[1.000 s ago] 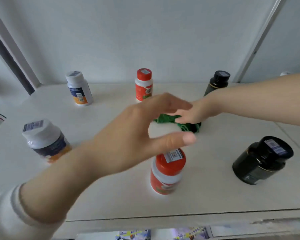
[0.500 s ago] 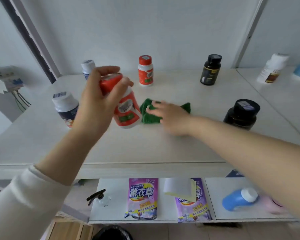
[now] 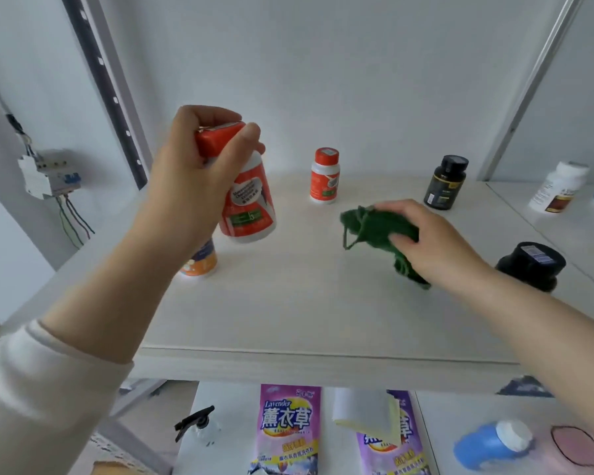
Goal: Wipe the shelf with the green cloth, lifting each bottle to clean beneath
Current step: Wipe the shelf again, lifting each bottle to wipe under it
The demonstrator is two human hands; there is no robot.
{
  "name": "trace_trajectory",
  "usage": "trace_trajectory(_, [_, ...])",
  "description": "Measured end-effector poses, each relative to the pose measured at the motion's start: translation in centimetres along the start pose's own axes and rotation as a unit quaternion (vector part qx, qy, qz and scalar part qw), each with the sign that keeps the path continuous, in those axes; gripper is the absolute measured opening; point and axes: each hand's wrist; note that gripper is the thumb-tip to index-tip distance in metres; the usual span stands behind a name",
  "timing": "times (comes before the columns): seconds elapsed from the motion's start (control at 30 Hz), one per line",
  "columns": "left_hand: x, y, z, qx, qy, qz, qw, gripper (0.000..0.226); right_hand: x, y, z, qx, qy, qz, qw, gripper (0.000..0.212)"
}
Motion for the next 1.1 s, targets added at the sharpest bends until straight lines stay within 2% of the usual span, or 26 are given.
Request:
trace_trajectory(0.1, [1.1,-0.2,0.6,-0.005,0.022,-0.009,1.000,0.012,-3.2,1.8,4.5,-0.082,-0.003,-0.124,0.989,0.037])
trace_trajectory(0.17, [1.9,-0.1,0.5,-0.004,0.028,-0.013,1.000,0.009,-5.8,0.5,5.4,-0.053,-0.021,-0.153,0.987,0.038])
trace_trajectory(0.27, [2.9,0.0,0.1,0.001,0.027,-0.018,0.999,0.010,-8.6,-3.8,2.6,0.099,-0.079,-0.143,0.982,0.042])
trace_trajectory(0.37, [3.7,0.3,-0.1,-0.010,0.029,-0.034,0.999,0.010,-9.0,-6.2,-3.4,0.268,-0.153,-0.089,0.947,0.044])
trace_trajectory(0.43, [4.0,0.3,-0.3,-0.019,0.029,-0.039,0.999,0.011,-7.3,-6.5,-5.4,0.312,-0.243,-0.014,0.918,0.044])
trace_trajectory(0.5, [4.1,0.5,-0.2,-0.014,0.026,-0.034,0.999,0.012,-5.7,-6.3,-4.1,0.313,-0.266,0.022,0.912,0.047])
trace_trajectory(0.57, [4.2,0.7,-0.2,-0.010,0.022,-0.040,0.999,0.011,-5.4,-5.7,-0.6,0.274,-0.176,0.016,0.945,0.047])
trace_trajectory(0.63, [4.2,0.8,-0.3,-0.008,0.020,-0.050,0.999,0.010,-6.4,-5.1,3.2,0.150,-0.095,-0.011,0.984,0.042])
trace_trajectory(0.7, [4.1,0.8,-0.5,-0.008,0.014,-0.045,0.999,0.011,-8.4,-5.0,5.4,0.047,-0.085,-0.102,0.990,0.040])
trace_trajectory(0.77, [3.9,0.7,-0.7,-0.009,0.009,-0.041,0.999,0.013,-10.2,-5.8,5.0,0.072,-0.093,-0.165,0.979,0.040])
trace_trajectory(0.87, [3.4,0.6,-0.9,-0.010,-0.006,-0.043,0.999,0.015,-10.5,-7.4,0.2,0.217,-0.121,-0.093,0.964,0.040])
trace_trajectory(0.93, [3.0,0.6,-1.0,-0.012,-0.013,-0.041,0.999,0.019,-9.2,-7.5,-3.9,0.274,-0.166,-0.054,0.946,0.042])
trace_trajectory(1.1, [1.6,0.7,-1.5,-0.004,-0.041,-0.041,0.998,0.015,-4.4,-6.3,-10.1,0.248,-0.278,0.060,0.926,0.045])
Point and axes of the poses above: each hand's wrist, its own z-axis towards the middle knuckle, its own x-axis out of the back of the hand, y = z × x, and after that the axes turned 9 degrees about -z, right-handed
